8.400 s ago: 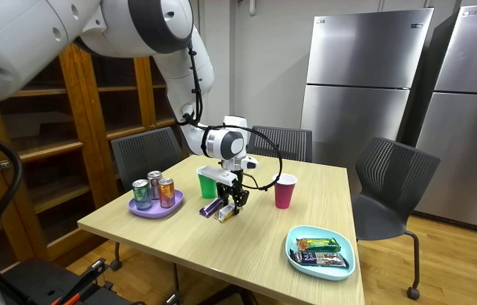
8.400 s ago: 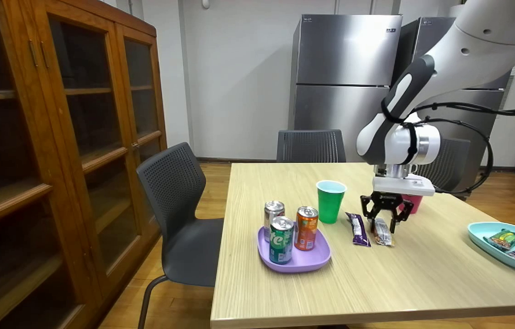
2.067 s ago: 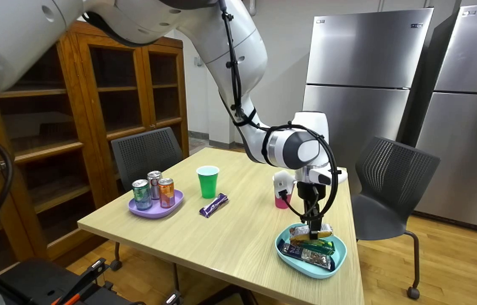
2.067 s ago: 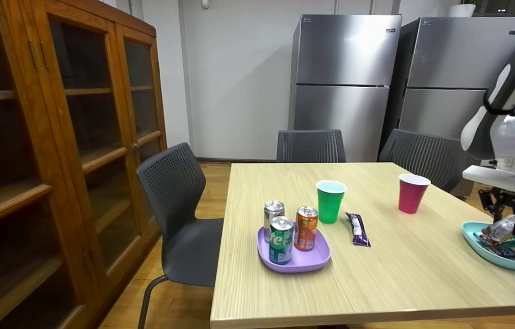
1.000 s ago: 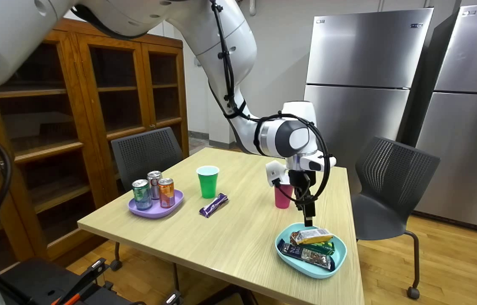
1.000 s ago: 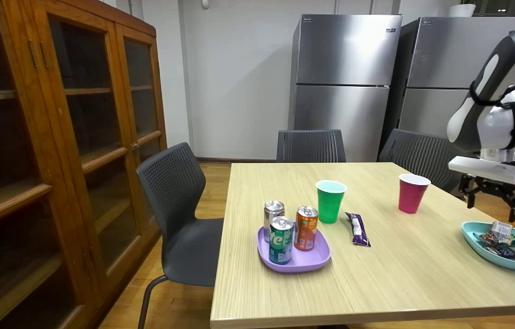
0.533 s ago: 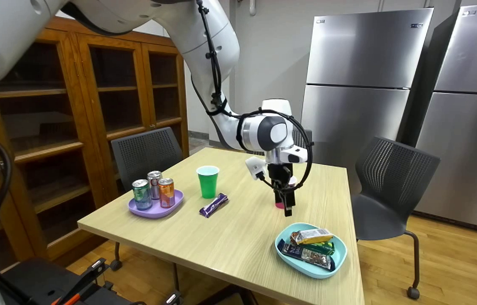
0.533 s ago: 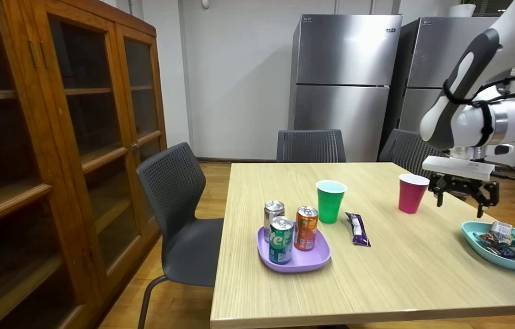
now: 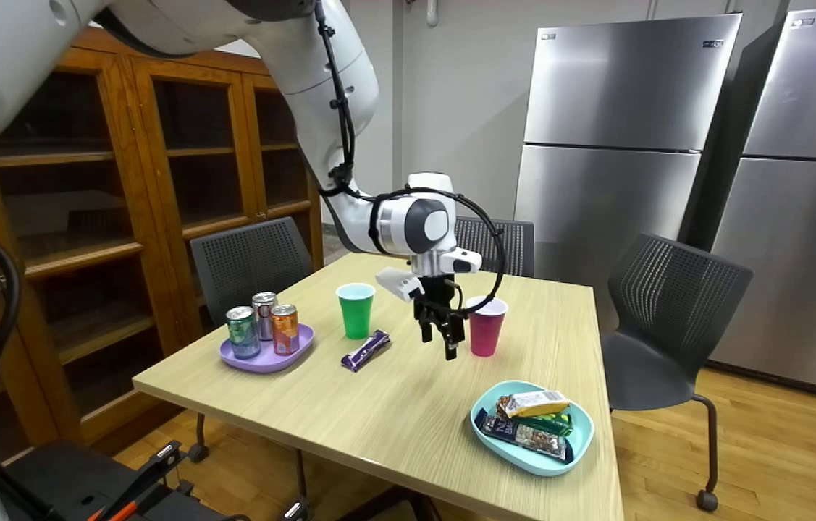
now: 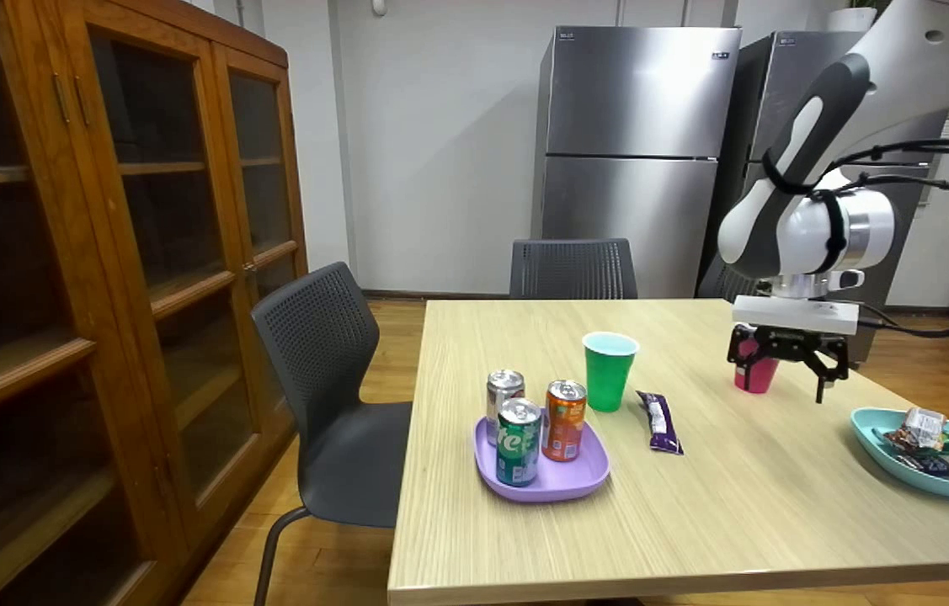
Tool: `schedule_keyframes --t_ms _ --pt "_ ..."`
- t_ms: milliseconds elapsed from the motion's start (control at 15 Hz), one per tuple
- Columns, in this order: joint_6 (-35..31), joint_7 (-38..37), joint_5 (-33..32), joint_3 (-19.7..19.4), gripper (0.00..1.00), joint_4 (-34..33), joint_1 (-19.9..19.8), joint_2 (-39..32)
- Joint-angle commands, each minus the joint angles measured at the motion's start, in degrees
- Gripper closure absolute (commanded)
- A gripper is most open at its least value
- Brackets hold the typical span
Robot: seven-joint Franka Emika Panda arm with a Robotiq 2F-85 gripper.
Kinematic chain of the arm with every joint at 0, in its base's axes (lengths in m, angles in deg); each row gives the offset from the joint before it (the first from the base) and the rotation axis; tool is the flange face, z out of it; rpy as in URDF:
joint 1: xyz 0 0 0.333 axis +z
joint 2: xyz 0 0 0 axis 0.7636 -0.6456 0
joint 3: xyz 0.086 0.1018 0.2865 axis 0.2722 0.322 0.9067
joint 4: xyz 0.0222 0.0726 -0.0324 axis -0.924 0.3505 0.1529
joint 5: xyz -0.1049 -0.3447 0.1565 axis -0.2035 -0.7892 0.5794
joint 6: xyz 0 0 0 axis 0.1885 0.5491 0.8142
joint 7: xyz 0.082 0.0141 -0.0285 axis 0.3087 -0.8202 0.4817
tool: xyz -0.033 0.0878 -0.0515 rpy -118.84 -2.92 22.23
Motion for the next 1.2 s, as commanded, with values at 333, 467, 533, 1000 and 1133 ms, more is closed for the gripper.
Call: schedule_keyframes --t_ms 333,467,533,1000,1133 --pt "2.63 11.43 -3.13 5.55 0.0 1.58 1.58 1.69" --pt "2.53 13.88 -3.29 6.65 0.0 1.67 1.54 1.67" --pt "2.45 15.23 -3.17 7.38 0.0 1.6 1.28 1.62" --pt "2.34 23.21 -2.46 11.04 0.0 -0.23 0.14 0.13" --pt "2.44 24.96 -2.5 11.72 0.0 -0.88 0.08 -0.43"
